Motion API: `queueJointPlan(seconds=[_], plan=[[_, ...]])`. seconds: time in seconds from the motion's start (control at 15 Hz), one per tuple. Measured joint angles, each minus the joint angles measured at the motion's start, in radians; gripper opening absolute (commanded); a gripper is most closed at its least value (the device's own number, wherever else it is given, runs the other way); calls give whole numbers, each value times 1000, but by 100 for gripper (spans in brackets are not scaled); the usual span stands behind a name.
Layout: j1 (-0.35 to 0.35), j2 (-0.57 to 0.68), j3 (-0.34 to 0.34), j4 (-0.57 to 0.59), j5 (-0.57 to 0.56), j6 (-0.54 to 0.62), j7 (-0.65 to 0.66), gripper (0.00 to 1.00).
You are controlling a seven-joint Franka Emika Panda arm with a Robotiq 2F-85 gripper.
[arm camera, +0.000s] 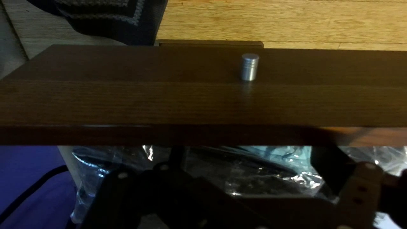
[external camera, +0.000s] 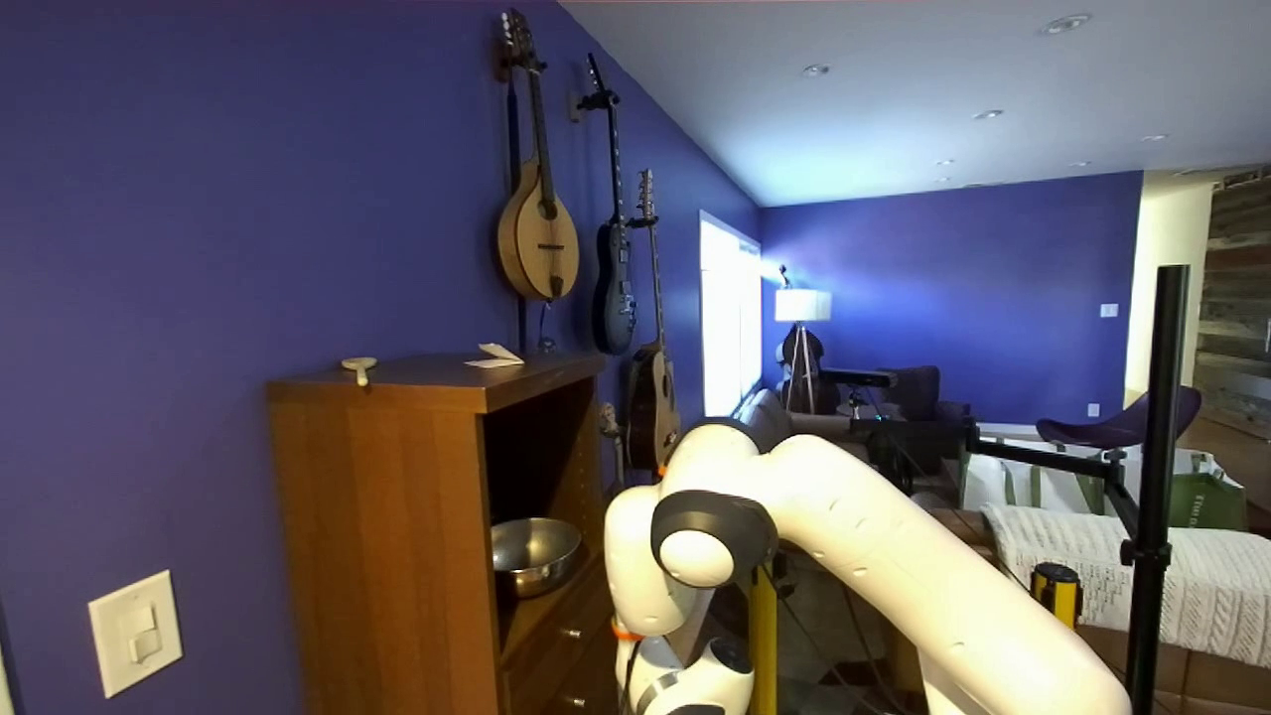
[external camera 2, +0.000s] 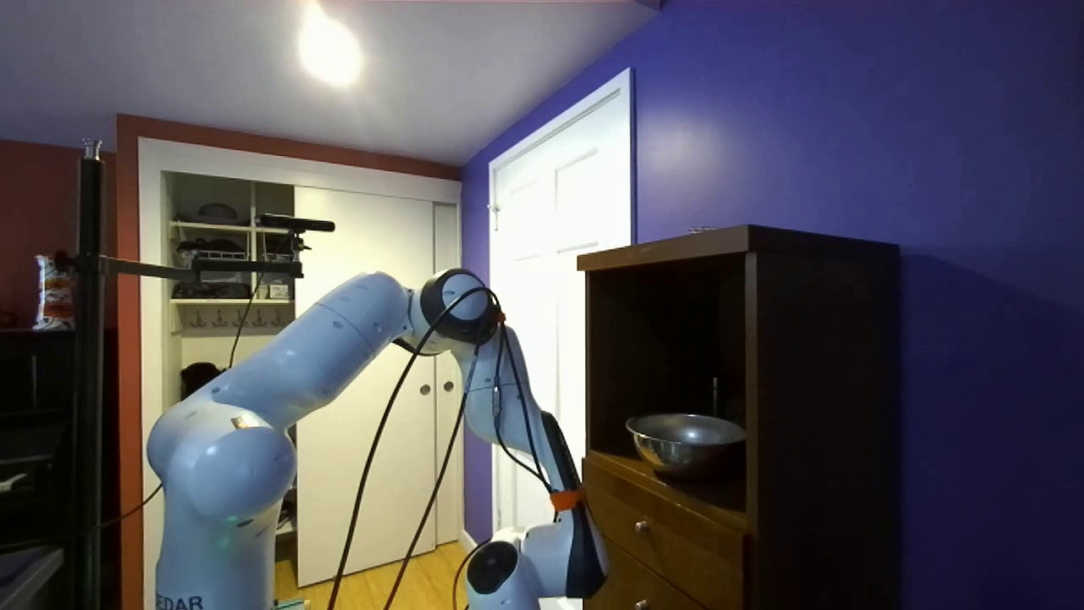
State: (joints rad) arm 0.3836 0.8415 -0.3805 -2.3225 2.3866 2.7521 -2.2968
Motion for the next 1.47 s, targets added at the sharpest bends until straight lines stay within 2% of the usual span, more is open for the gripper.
queueJointPlan(seconds=[0.67,1.13,1.47], plan=[[-12,3,35,-5,-65,102,110,100],[-33,-6,51,-3,-116,114,147,100],[-17,-71,26,-6,-112,91,129,100]])
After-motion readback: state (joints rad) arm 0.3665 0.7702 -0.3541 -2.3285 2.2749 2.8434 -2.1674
